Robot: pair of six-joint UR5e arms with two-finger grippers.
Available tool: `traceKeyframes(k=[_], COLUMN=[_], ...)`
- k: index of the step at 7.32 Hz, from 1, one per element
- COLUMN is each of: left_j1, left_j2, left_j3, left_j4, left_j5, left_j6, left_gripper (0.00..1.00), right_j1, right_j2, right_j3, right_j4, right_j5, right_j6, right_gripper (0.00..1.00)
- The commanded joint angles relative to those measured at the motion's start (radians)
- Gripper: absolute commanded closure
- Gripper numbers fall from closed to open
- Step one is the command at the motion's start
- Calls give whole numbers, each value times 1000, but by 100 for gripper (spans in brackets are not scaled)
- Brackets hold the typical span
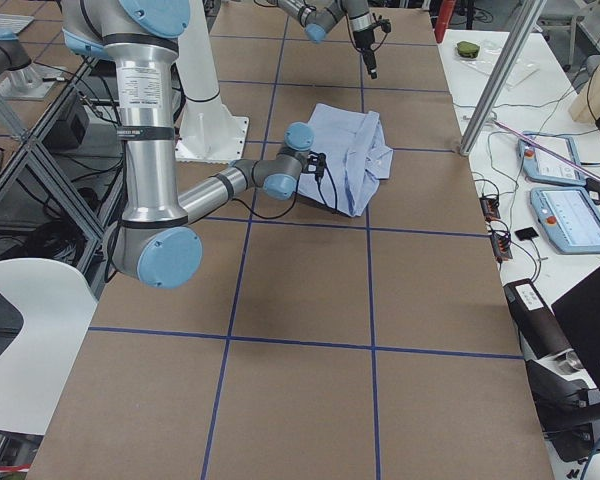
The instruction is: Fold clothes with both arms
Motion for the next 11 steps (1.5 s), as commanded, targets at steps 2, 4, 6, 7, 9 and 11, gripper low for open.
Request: traceKeyframes(k=[2,4,6,7,9,11], left_j1=[-3,-3,-3,-3,10,98], left_j2=[5,6,18,28,32,104], left_j3=[-3,-15,-33,-45,-84,-233], left_j4=[0,0,0,0,0,75], left_j5=[-2,1,3,3,-6,-10], left_j6=[-2,-2,-2,-2,-3,-26], left_gripper=[21,21,21,21,12,1], right_j1=[-134,-227,-271,-286,-221,-51], right_j2=[-141,-206,-231,-231,-224,-198], right_j3=[147,187,198,198,209,200], right_j4=[2,2,8,8,9,69], right_j5=[45,56,141,142,142,142], right_j6=[137,210,322,351,353,333], right_gripper=[100,100,100,43,0,0])
